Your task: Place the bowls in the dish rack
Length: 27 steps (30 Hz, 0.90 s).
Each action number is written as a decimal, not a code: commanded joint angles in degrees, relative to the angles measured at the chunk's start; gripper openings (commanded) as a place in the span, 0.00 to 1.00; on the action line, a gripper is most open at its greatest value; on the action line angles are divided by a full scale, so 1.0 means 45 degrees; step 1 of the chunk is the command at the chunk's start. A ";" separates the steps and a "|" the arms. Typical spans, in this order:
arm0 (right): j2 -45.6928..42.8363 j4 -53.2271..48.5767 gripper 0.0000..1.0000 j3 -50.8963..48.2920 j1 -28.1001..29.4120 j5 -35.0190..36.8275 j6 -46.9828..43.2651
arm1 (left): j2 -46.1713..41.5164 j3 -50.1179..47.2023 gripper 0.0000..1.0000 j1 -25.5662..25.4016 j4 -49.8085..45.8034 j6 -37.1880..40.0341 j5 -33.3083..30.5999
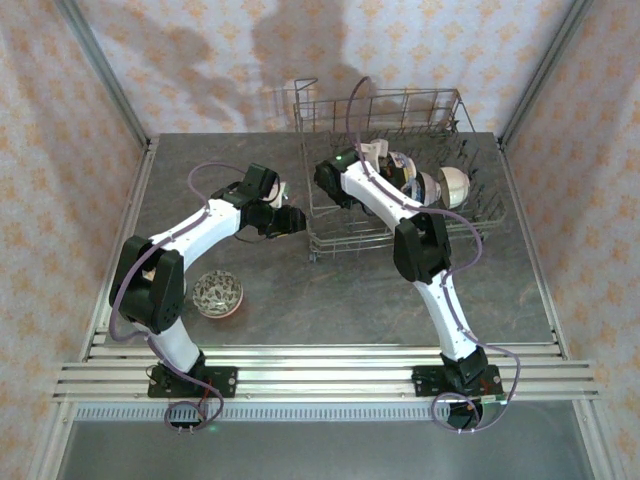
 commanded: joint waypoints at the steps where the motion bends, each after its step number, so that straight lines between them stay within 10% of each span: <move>1: -0.0392 -0.1943 0.02 -0.0682 -0.0023 -0.0660 0.0330 | -0.0311 0.0000 0.47 -0.0131 0.0234 -0.0199 -0.0305; 27: 0.0862 -0.1830 0.41 0.1260 0.0033 -0.2958 -0.0868 | -0.0368 0.0041 0.46 0.0042 0.0333 -0.0293 -0.0521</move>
